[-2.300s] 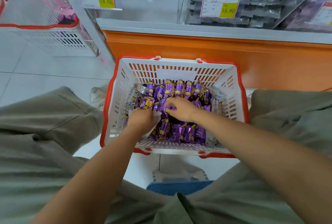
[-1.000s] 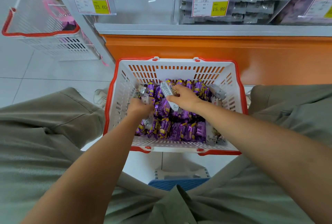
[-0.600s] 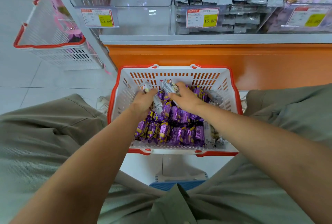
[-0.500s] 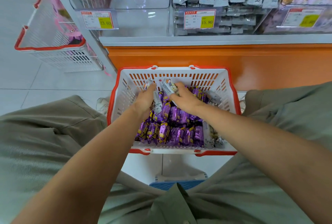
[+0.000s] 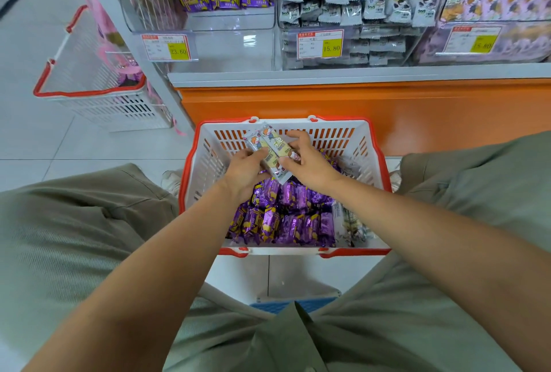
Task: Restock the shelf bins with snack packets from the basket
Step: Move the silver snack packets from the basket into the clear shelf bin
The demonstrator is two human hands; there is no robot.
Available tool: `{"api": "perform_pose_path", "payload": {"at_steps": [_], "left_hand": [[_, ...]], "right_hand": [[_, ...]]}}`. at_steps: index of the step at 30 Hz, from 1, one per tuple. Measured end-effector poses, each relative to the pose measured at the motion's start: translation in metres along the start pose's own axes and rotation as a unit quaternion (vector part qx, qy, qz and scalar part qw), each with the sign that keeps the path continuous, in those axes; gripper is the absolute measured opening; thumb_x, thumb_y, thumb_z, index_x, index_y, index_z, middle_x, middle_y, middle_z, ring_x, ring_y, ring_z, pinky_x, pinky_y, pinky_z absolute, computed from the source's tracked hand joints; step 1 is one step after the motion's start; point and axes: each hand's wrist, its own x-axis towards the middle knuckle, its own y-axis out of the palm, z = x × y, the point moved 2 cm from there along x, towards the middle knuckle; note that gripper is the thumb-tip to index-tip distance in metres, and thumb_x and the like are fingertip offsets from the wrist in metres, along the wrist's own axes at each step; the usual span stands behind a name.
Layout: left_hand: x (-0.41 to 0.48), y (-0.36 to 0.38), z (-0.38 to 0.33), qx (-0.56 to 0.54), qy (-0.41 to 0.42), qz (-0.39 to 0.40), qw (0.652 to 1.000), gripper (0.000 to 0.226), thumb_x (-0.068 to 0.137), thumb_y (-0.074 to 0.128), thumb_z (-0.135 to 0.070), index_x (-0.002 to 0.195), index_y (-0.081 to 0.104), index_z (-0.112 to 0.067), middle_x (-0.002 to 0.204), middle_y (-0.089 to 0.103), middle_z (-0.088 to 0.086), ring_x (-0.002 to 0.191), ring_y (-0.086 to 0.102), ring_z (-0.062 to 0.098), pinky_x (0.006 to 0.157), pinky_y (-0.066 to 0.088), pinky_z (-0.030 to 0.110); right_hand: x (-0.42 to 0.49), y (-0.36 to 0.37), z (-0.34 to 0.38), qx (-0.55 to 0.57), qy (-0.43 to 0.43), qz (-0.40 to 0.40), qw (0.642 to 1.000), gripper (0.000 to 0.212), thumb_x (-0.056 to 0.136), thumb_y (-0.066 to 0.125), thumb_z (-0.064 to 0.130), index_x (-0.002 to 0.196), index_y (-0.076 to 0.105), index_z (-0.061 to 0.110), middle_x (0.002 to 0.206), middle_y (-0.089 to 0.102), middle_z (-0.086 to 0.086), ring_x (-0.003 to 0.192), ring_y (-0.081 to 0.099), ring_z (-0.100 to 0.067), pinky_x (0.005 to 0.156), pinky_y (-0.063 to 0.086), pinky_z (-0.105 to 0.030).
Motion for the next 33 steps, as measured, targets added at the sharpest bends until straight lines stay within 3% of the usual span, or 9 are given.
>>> {"api": "perform_pose_path", "payload": {"at_steps": [3, 6, 9, 16, 21, 27, 30, 33], "left_hand": [[-0.004, 0.001, -0.005, -0.02, 0.008, 0.004, 1.0, 0.009, 0.097, 0.058, -0.016, 0.094, 0.053, -0.01, 0.087, 0.055, 0.011, 0.085, 0.057, 0.026, 0.081, 0.057, 0.04], [-0.011, 0.006, -0.013, -0.041, 0.022, 0.014, 0.999, 0.011, 0.094, 0.063, -0.015, 0.097, 0.055, -0.009, 0.096, 0.062, 0.01, 0.09, 0.064, 0.024, 0.076, 0.056, 0.035], [-0.019, 0.009, -0.026, -0.056, 0.024, 0.014, 0.998, 0.012, 0.092, 0.065, -0.015, 0.086, 0.055, -0.014, 0.083, 0.065, 0.006, 0.082, 0.065, 0.022, 0.076, 0.057, 0.035], [-0.03, 0.033, -0.083, -0.055, 0.068, 0.028, 0.996, 0.01, 0.088, 0.07, -0.018, 0.095, 0.066, -0.011, 0.077, 0.071, 0.003, 0.068, 0.066, 0.017, 0.052, 0.053, 0.025], [-0.05, 0.06, -0.135, -0.054, 0.115, 0.045, 0.991, 0.045, 0.079, 0.078, -0.024, 0.111, 0.061, 0.002, 0.094, 0.063, 0.015, 0.085, 0.062, 0.028, 0.075, 0.059, 0.042], [-0.069, 0.097, -0.192, 0.039, 0.235, 0.058, 0.969, 0.027, 0.091, 0.06, -0.038, 0.089, 0.061, -0.011, 0.075, 0.061, 0.002, 0.074, 0.06, 0.02, 0.072, 0.054, 0.034], [-0.067, 0.107, -0.211, 0.219, 0.343, 0.001, 0.913, 0.016, 0.096, 0.052, -0.028, 0.087, 0.058, -0.016, 0.08, 0.056, 0.0, 0.076, 0.051, 0.017, 0.06, 0.041, 0.023], [-0.052, 0.111, -0.224, 0.409, 0.435, -0.054, 0.8, 0.03, 0.095, 0.054, -0.025, 0.122, 0.058, -0.013, 0.123, 0.058, 0.006, 0.11, 0.055, 0.022, 0.091, 0.046, 0.029]], "right_hand": [[-0.001, -0.003, -0.001, 0.001, -0.016, -0.027, 0.999, 0.055, 0.098, 0.056, 0.025, 0.144, 0.028, 0.015, 0.142, 0.041, -0.009, 0.133, 0.039, -0.023, 0.106, 0.034, -0.033], [-0.004, -0.008, 0.002, -0.013, -0.048, -0.045, 0.998, 0.047, 0.096, 0.059, 0.022, 0.137, 0.038, 0.012, 0.137, 0.047, -0.007, 0.13, 0.042, -0.018, 0.109, 0.035, -0.036], [-0.007, -0.016, 0.012, -0.035, -0.086, -0.052, 0.994, 0.045, 0.094, 0.063, 0.022, 0.133, 0.043, 0.011, 0.132, 0.052, -0.005, 0.125, 0.047, -0.016, 0.107, 0.038, -0.034], [-0.015, -0.047, 0.053, -0.158, -0.187, -0.182, 0.952, 0.089, 0.072, 0.081, 0.04, 0.141, 0.035, 0.01, 0.132, 0.042, -0.01, 0.124, 0.037, -0.021, 0.1, 0.031, -0.027], [-0.023, -0.084, 0.086, -0.183, -0.221, -0.298, 0.91, 0.073, 0.078, 0.067, 0.032, 0.141, 0.038, 0.008, 0.127, 0.046, -0.013, 0.12, 0.042, -0.028, 0.1, 0.038, -0.039], [-0.028, -0.137, 0.113, -0.151, -0.203, -0.39, 0.885, 0.062, 0.085, 0.062, 0.025, 0.14, 0.038, 0.009, 0.134, 0.044, -0.012, 0.127, 0.039, -0.026, 0.102, 0.034, -0.035], [-0.027, -0.168, 0.116, -0.157, -0.177, -0.425, 0.874, 0.06, 0.087, 0.061, 0.025, 0.14, 0.037, 0.01, 0.137, 0.043, -0.012, 0.127, 0.039, -0.027, 0.102, 0.036, -0.039], [-0.02, -0.197, 0.116, -0.188, -0.13, -0.453, 0.862, 0.06, 0.088, 0.061, 0.029, 0.141, 0.038, 0.01, 0.136, 0.045, -0.012, 0.125, 0.041, -0.029, 0.102, 0.037, -0.045]]}}
